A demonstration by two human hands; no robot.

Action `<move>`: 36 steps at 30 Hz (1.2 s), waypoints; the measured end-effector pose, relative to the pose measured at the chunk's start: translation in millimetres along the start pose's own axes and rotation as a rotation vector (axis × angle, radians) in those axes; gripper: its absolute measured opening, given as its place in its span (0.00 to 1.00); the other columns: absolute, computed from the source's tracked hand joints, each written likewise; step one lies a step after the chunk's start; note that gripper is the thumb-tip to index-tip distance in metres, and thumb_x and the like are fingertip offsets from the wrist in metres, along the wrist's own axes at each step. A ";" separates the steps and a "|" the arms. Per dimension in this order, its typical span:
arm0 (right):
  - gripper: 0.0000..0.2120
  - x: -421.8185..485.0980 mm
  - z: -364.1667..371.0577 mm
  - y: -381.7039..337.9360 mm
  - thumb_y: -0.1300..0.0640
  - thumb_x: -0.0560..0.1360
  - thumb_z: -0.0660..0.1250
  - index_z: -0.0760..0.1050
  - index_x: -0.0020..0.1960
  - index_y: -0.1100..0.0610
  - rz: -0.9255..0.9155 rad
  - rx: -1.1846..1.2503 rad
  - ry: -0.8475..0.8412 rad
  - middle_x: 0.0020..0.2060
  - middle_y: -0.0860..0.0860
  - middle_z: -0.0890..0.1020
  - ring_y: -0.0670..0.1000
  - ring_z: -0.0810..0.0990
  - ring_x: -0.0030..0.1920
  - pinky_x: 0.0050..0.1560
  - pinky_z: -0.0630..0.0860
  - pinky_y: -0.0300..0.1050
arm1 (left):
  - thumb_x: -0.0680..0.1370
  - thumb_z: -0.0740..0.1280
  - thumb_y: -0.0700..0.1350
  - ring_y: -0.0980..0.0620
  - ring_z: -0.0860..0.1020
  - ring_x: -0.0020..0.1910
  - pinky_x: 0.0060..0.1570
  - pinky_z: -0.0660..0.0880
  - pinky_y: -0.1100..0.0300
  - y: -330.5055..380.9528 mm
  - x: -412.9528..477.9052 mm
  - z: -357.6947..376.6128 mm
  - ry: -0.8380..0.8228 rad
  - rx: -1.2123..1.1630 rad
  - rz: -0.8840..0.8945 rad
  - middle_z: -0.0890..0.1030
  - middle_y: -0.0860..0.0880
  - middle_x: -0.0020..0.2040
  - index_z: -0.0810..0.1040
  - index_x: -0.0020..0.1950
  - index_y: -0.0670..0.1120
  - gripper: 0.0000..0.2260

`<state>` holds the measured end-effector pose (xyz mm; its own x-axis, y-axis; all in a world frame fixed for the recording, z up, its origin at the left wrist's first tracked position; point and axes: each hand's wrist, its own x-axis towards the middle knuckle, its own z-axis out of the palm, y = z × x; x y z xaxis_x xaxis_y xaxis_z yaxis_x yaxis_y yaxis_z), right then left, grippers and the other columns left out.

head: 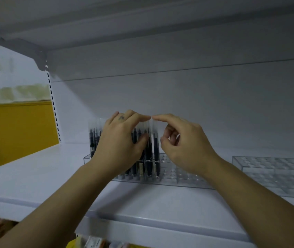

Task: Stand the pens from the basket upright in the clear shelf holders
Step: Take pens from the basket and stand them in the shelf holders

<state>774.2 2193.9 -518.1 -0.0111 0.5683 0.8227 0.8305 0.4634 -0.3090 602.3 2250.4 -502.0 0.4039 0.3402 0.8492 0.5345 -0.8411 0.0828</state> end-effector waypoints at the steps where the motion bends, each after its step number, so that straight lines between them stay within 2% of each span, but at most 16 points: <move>1: 0.24 -0.6 0.1 0.2 0.58 0.72 0.66 0.72 0.64 0.40 0.000 -0.017 0.000 0.38 0.41 0.75 0.44 0.75 0.36 0.38 0.77 0.41 | 0.74 0.71 0.44 0.52 0.77 0.56 0.69 0.66 0.44 0.1 -0.8 0.0 -0.001 0.012 0.000 0.80 0.52 0.55 0.78 0.61 0.49 0.16; 5: 0.26 -1.3 1.4 -0.1 0.55 0.73 0.67 0.68 0.69 0.40 0.015 -0.087 -0.049 0.44 0.39 0.74 0.42 0.75 0.43 0.44 0.77 0.40 | 0.74 0.71 0.44 0.50 0.78 0.57 0.72 0.60 0.49 -0.5 -2.0 -0.6 -0.014 0.049 0.012 0.80 0.51 0.56 0.78 0.63 0.49 0.17; 9: 0.30 -1.3 -1.7 -9.0 0.47 0.74 0.65 0.59 0.74 0.40 0.018 -0.165 -0.125 0.55 0.40 0.71 0.43 0.72 0.56 0.57 0.73 0.40 | 0.75 0.71 0.46 0.49 0.76 0.62 0.73 0.59 0.45 -0.4 -3.9 -4.4 -0.047 0.116 0.047 0.79 0.50 0.62 0.75 0.68 0.48 0.22; 12: 0.34 1.2 -5.0 -14.8 0.42 0.75 0.64 0.54 0.76 0.43 0.009 -0.266 -0.162 0.68 0.42 0.68 0.46 0.66 0.68 0.68 0.62 0.40 | 0.76 0.70 0.48 0.48 0.68 0.72 0.75 0.53 0.46 1.6 -11.8 -6.2 -0.082 0.163 0.067 0.73 0.50 0.70 0.68 0.74 0.49 0.27; 15: 0.38 -2.5 -9.6 -25.7 0.37 0.75 0.62 0.51 0.79 0.48 0.002 -0.350 -0.175 0.76 0.43 0.58 0.44 0.54 0.75 0.73 0.46 0.38 | 0.77 0.67 0.52 0.51 0.57 0.77 0.76 0.47 0.48 2.4 -19.6 -13.4 -0.105 0.176 0.072 0.61 0.52 0.76 0.58 0.78 0.49 0.32; 19: 0.41 -24.5 -18.6 -39.0 0.36 0.76 0.60 0.43 0.79 0.49 0.023 -0.424 -0.255 0.79 0.44 0.47 0.40 0.43 0.77 0.73 0.36 0.37 | 0.78 0.66 0.54 0.55 0.53 0.77 0.77 0.46 0.50 10.3 -29.0 -28.8 -0.108 0.173 0.076 0.60 0.53 0.77 0.59 0.78 0.49 0.31; 24: 0.42 -64.2 -40.4 -59.0 0.35 0.76 0.59 0.41 0.79 0.48 0.000 -0.530 -0.261 0.78 0.42 0.44 0.36 0.36 0.72 0.70 0.30 0.34 | 0.78 0.66 0.52 0.50 0.61 0.75 0.75 0.54 0.47 27.9 -59.8 -47.3 -0.103 0.098 0.142 0.68 0.48 0.73 0.67 0.74 0.47 0.26; 28: 0.41 -99.5 -55.8 -70.6 0.35 0.76 0.59 0.41 0.79 0.49 -0.023 -0.610 -0.338 0.78 0.45 0.44 0.40 0.38 0.75 0.75 0.34 0.39 | 0.78 0.64 0.57 0.52 0.60 0.75 0.75 0.54 0.49 46.1 -89.4 -48.3 -0.128 0.031 0.156 0.69 0.50 0.73 0.68 0.74 0.48 0.26; 30: 0.41 -117.9 -60.3 -76.2 0.36 0.76 0.61 0.46 0.79 0.52 -0.043 -0.621 -0.337 0.78 0.47 0.48 0.42 0.42 0.77 0.76 0.38 0.41 | 0.78 0.62 0.58 0.51 0.63 0.75 0.74 0.58 0.48 56.6 -105.5 -44.3 -0.132 -0.003 0.182 0.70 0.50 0.72 0.69 0.73 0.47 0.27; 32: 0.39 -140.0 -63.5 -81.2 0.41 0.75 0.67 0.58 0.77 0.57 -0.069 -0.580 -0.263 0.76 0.52 0.60 0.48 0.56 0.77 0.77 0.49 0.46 | 0.77 0.63 0.58 0.48 0.68 0.71 0.70 0.64 0.49 66.6 -125.6 -37.5 -0.113 -0.038 0.201 0.74 0.48 0.69 0.72 0.71 0.45 0.26; 34: 0.33 -167.3 -64.0 -82.3 0.46 0.73 0.72 0.68 0.72 0.61 -0.107 -0.569 -0.156 0.69 0.55 0.73 0.53 0.70 0.70 0.73 0.63 0.50 | 0.76 0.65 0.58 0.47 0.71 0.67 0.65 0.68 0.52 75.2 -151.3 -27.8 -0.073 -0.077 0.198 0.77 0.48 0.64 0.74 0.68 0.45 0.25; 36: 0.30 -198.7 -61.8 -78.6 0.48 0.71 0.74 0.73 0.68 0.62 -0.123 -0.583 -0.113 0.64 0.56 0.78 0.55 0.76 0.64 0.68 0.70 0.50 | 0.76 0.66 0.57 0.46 0.72 0.64 0.60 0.68 0.52 82.7 -181.0 -15.4 -0.059 -0.116 0.193 0.78 0.48 0.62 0.75 0.67 0.45 0.23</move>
<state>745.6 2002.5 -627.8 -0.1584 0.6176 0.7704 0.9874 0.0989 0.1237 561.9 2112.8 -640.9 0.5345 0.1896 0.8236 0.3555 -0.9346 -0.0155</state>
